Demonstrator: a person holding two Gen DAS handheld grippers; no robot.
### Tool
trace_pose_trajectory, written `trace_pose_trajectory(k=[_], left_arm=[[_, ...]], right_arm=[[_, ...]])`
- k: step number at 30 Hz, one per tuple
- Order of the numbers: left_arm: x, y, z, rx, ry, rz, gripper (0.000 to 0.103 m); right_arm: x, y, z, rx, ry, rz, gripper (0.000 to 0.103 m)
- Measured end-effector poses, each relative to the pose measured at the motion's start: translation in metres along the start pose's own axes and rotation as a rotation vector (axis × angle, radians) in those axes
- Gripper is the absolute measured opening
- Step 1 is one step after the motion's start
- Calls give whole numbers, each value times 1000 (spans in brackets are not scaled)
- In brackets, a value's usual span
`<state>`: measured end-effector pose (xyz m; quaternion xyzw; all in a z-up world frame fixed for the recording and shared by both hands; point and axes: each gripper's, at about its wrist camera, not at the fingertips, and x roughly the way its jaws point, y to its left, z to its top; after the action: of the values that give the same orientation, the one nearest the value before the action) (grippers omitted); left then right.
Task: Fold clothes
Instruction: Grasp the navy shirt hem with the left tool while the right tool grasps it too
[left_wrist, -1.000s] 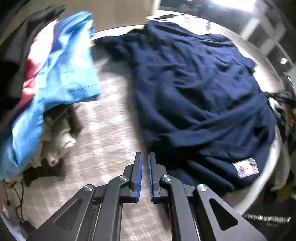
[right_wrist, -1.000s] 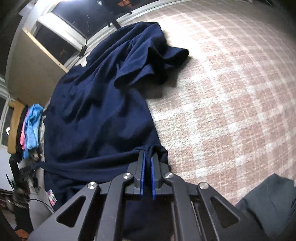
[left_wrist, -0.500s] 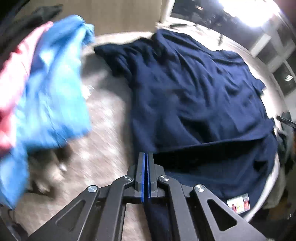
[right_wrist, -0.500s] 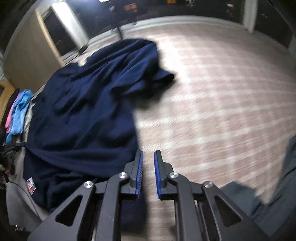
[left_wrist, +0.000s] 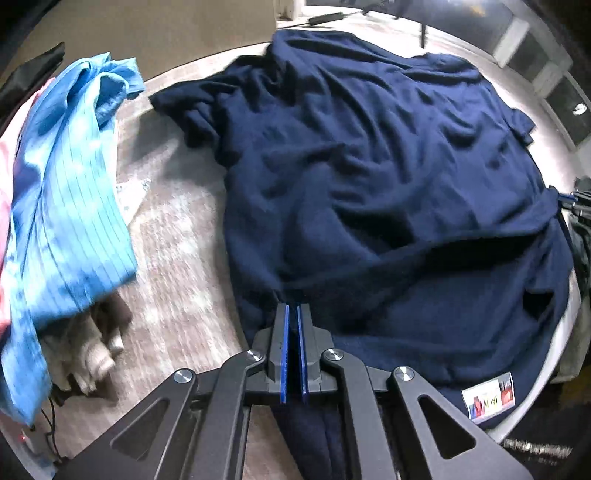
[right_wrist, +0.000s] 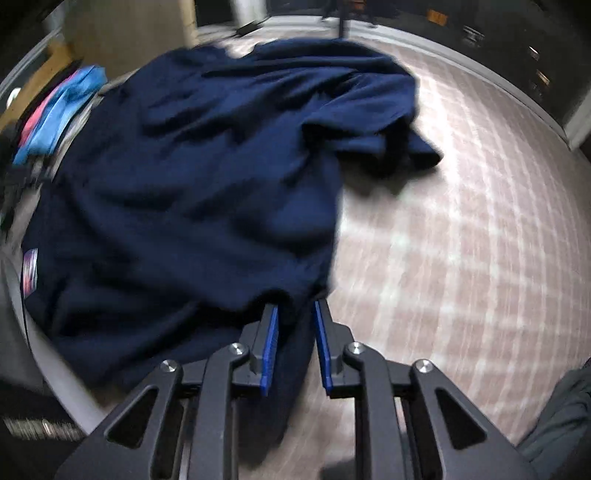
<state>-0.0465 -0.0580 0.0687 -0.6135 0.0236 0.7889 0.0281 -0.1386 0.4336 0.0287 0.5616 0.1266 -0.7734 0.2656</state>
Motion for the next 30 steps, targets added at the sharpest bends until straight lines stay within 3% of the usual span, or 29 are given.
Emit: trace_pose_trajectory(k=[1,3,8,14,23,27,30], left_arm=[[2,2,3,-7,-1,12,6],[0,5,7,-16,-9,34,6],[-16,9,-6,-20,-24,8,6],[-25,10,-17,-31,-10,30,7],[-30,10,-27,-45,6,-15,10],[-24,2,-18,-25,19,-31,28],[-16,-7,-13,5,46,-24,30]], right_arm=[[0,-15,11,84,-14,-5,19],[-7,-36,23,184,-36,77,19],[-22,-13,14,-30,-19,77,21],[-6,-30,11,55,19,130,22],[5,-14,8,-7,99,144,22],[9,-10,7,-22,108,146,22],[10,-8,7,-33,118,135,22]])
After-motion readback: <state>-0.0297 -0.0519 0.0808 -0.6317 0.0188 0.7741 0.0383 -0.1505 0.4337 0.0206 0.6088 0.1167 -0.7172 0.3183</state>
